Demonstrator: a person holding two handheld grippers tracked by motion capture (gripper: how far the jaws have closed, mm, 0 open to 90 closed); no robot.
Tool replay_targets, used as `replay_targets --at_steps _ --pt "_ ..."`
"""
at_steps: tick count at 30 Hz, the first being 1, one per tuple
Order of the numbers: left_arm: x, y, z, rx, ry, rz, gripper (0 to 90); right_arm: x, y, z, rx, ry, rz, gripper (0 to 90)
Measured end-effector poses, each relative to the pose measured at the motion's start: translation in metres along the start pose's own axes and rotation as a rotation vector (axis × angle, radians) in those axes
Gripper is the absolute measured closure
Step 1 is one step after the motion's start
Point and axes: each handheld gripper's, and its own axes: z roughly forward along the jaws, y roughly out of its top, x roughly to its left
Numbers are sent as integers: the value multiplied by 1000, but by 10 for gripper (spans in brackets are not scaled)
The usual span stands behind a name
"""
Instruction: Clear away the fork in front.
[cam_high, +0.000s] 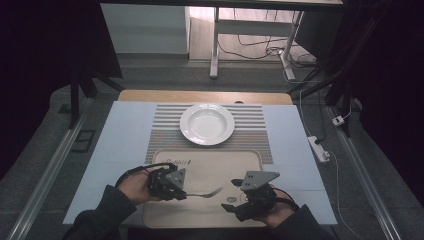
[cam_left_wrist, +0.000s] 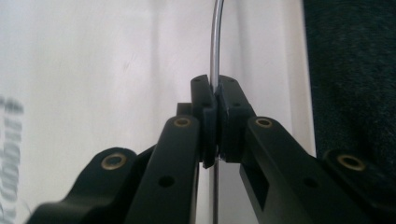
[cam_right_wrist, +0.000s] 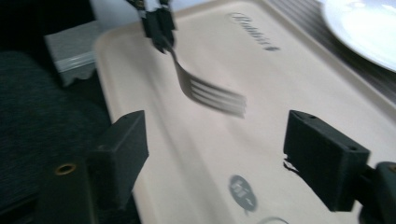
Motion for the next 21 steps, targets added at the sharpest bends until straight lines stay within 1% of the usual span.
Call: replay_targets --at_steps 2,3,6,9,12,14,16,17,19,20,21 --pt "2 -3 -1 7 4 -63 865 -2 -2 -2 -3 -48 27 164" --pt "3 -5 -1 8 4 -94 865 -2 -3 -4 -5 -61 42 164" --pt "4 -11 -3 6 12 -180 866 -4 -6 -8 -13 -71 72 155" --pt "4 -16 -6 -5 31 -262 866 -3 -10 -11 -12 -91 83 98" --pt "3 -21 -8 -15 64 -354 865 -3 -14 -14 0 -114 92 78" --pt "2 -24 -9 -19 84 -421 866 -4 -17 -15 21 -142 117 68" --pt "0 -27 -9 -28 97 -474 865 -6 -21 -16 37 -162 135 49" --pt "-1 -28 -8 -38 108 -513 865 -8 -23 -17 38 -168 150 37" --pt "-2 -32 -8 -44 126 -561 866 -10 -26 -19 37 -177 175 25" --pt "-2 -34 -8 -49 133 -591 865 -11 -27 -20 35 -182 182 17" --pt "-2 -36 -8 -59 141 -630 865 -12 -28 -22 33 -189 187 16"
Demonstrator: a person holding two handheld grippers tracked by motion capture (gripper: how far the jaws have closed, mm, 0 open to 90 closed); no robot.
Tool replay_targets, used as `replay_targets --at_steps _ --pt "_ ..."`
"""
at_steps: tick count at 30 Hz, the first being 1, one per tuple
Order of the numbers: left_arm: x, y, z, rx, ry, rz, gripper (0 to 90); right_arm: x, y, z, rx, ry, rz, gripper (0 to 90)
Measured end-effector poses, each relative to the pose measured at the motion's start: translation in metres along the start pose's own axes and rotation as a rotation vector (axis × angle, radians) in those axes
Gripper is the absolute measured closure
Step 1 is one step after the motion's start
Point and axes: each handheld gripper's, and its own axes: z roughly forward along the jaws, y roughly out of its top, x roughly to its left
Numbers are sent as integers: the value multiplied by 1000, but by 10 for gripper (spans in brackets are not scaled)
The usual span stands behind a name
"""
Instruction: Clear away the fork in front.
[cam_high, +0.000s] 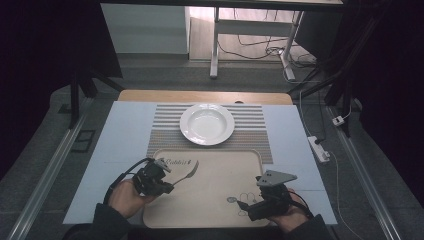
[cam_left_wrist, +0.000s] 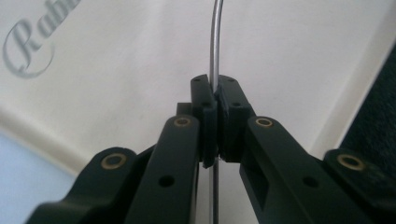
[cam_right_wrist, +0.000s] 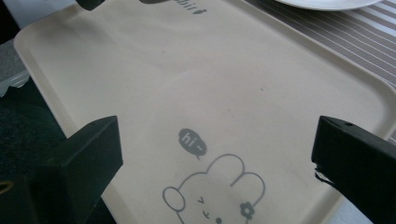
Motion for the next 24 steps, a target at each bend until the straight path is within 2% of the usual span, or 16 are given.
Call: replay_targets --at_steps 4,11,15,20,24 --pt "5 -6 1 -11 29 -113 865 -1 -4 -4 0 -4 3 16" --pt "15 -10 6 -25 60 -289 865 3 -10 -4 33 5 -27 16" --pt "16 -10 12 -11 98 -346 865 4 -11 -5 42 1 -38 17" --pt "16 -9 23 32 126 -381 865 4 -13 -6 51 -1 -42 17" --pt "15 -9 24 29 134 -397 863 5 -13 -6 56 0 -49 17"
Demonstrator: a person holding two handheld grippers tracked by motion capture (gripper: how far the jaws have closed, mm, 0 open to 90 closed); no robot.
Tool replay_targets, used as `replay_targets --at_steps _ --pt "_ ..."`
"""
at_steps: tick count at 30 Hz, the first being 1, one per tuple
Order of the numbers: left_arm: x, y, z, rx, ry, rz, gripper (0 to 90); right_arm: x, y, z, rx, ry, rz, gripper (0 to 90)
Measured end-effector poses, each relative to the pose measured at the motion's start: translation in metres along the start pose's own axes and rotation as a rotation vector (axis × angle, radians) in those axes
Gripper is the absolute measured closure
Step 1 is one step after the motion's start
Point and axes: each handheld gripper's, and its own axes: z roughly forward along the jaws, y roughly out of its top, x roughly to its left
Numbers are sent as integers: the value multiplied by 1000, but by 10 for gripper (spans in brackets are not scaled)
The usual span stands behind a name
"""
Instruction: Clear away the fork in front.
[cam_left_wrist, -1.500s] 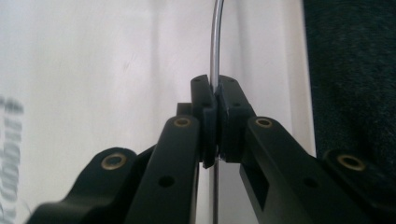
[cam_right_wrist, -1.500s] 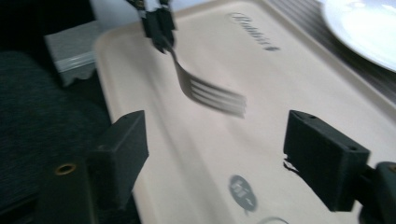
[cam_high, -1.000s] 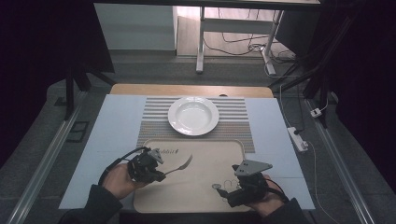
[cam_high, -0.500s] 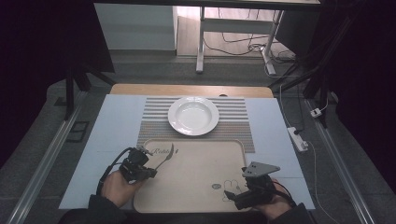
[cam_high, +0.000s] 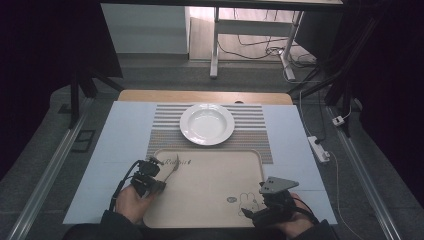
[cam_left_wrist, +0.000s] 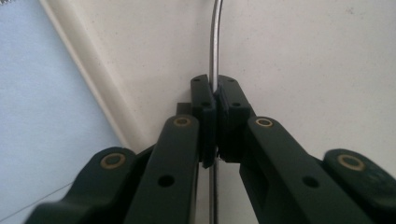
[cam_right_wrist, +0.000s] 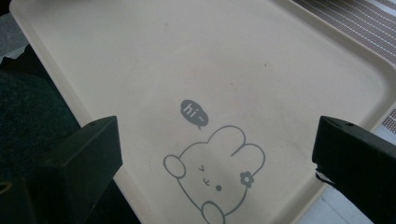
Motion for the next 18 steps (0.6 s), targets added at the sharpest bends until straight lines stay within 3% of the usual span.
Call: replay_targets --at_steps 7,12,15,18 --pt "1 -2 0 -11 -13 7 833 0 -1 0 12 0 -13 17" --pt "0 -1 -1 -23 -25 24 695 1 -1 0 17 0 -21 17" --pt "2 3 -8 -71 -41 46 660 1 -1 0 21 -7 -27 17" --pt "5 14 -13 -122 -46 72 686 0 -1 -1 14 -7 -30 17"
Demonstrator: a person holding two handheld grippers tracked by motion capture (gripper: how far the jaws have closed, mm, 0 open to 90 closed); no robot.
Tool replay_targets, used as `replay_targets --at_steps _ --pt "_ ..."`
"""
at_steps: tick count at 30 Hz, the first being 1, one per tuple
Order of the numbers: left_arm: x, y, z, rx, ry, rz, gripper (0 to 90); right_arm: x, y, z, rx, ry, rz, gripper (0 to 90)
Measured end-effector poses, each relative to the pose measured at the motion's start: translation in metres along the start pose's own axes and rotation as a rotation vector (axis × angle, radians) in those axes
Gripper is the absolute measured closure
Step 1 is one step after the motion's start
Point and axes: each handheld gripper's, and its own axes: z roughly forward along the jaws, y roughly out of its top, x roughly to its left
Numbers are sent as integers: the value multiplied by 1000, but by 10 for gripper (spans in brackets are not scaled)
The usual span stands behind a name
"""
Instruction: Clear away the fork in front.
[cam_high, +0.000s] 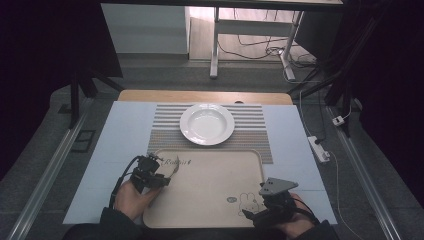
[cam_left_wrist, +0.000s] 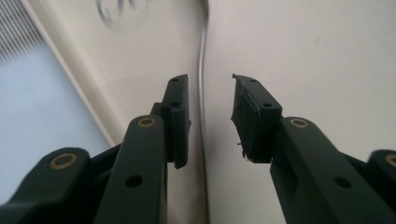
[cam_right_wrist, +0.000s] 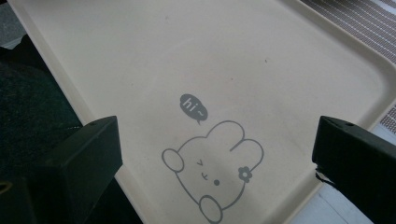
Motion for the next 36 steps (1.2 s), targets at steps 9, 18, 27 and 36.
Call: replay_targets --at_steps 9,18,27,36 --pt "3 30 22 16 29 62 891 -1 -1 -2 -1 -9 11 17" --pt "-20 40 40 7 -39 137 890 -4 -4 -7 -6 -18 16 17" --pt "-27 41 54 14 -76 172 890 -4 -5 -8 -6 -24 15 17" --pt "-10 41 50 2 -33 118 891 -4 -6 -8 -5 -22 10 17"
